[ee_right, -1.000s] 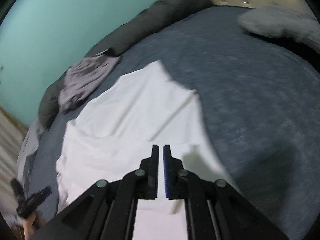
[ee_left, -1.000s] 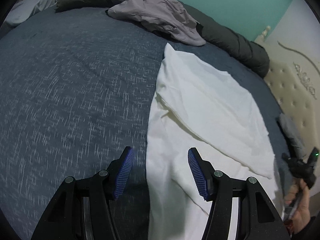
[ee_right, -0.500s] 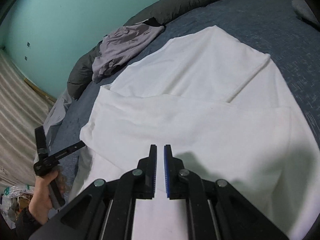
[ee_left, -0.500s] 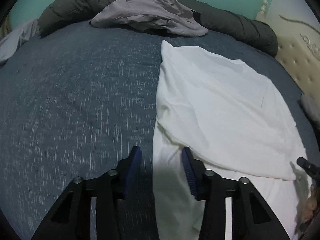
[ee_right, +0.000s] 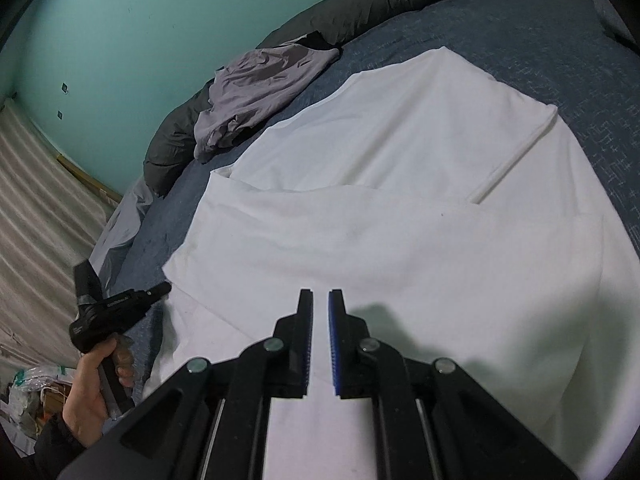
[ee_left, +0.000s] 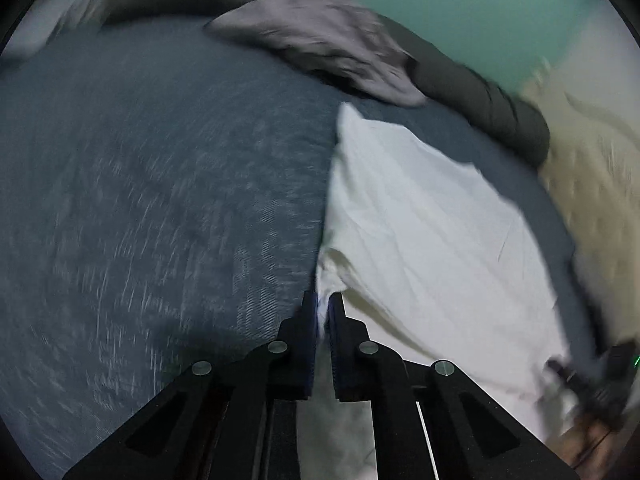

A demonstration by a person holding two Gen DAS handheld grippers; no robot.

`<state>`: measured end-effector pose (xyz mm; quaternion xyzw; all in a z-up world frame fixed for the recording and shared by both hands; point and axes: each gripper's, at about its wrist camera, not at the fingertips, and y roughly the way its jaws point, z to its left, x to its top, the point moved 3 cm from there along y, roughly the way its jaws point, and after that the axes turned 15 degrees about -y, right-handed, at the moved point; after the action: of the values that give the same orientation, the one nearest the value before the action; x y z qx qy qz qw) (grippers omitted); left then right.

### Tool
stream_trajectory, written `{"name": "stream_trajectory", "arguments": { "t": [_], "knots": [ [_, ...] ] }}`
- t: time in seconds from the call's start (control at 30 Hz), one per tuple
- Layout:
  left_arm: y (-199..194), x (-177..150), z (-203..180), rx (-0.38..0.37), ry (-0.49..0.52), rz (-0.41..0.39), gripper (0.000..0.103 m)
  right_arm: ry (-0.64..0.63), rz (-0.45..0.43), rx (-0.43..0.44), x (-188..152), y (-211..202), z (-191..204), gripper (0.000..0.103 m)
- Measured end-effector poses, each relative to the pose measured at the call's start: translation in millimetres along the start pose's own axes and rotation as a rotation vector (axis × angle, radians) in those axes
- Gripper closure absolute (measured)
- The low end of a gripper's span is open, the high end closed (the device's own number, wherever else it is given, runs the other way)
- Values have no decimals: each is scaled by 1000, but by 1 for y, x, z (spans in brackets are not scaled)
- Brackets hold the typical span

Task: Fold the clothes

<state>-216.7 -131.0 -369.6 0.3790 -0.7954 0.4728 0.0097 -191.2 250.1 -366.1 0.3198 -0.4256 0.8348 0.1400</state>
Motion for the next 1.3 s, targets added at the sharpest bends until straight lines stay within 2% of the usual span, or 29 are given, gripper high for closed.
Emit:
{"name": "stream_trajectory", "arguments": {
  "t": [0.03,0.1,0.23,0.3,0.37,0.47,0.67,0.77,0.83,0.97,1.0,1.03,1.17,1.3],
  "knots": [
    [2,2,9,-2,-45,9,97,1,1,2,0,0,0,96],
    [3,4,17,22,-69,4,98,2,1,3,0,1,0,96],
    [-6,4,5,51,21,-21,98,-1,-7,7,2,-1,1,96],
    [-7,3,-5,60,71,-29,94,-1,-8,12,2,-1,2,96],
    [-2,-1,-14,73,137,-19,90,-2,-7,16,2,-1,3,96],
    [10,-7,-22,127,214,-12,89,1,-5,20,1,-1,3,96],
    [19,-4,-22,149,255,-14,87,8,-10,27,3,-2,2,96],
    [20,4,-22,147,248,-31,76,6,-9,29,2,-2,1,96],
    [21,7,-22,133,245,-32,75,9,-5,31,2,0,1,96],
    [23,10,-25,117,246,-38,78,9,-1,32,1,1,2,96],
    [21,9,-25,108,245,-38,91,9,-2,33,1,1,2,96],
    [19,8,-25,108,248,-43,98,10,-2,33,1,1,2,96],
    [8,10,-23,103,221,-83,98,14,-7,37,2,0,2,96],
    [5,15,-12,82,147,-71,99,14,-7,41,2,0,2,96]
  ]
}}
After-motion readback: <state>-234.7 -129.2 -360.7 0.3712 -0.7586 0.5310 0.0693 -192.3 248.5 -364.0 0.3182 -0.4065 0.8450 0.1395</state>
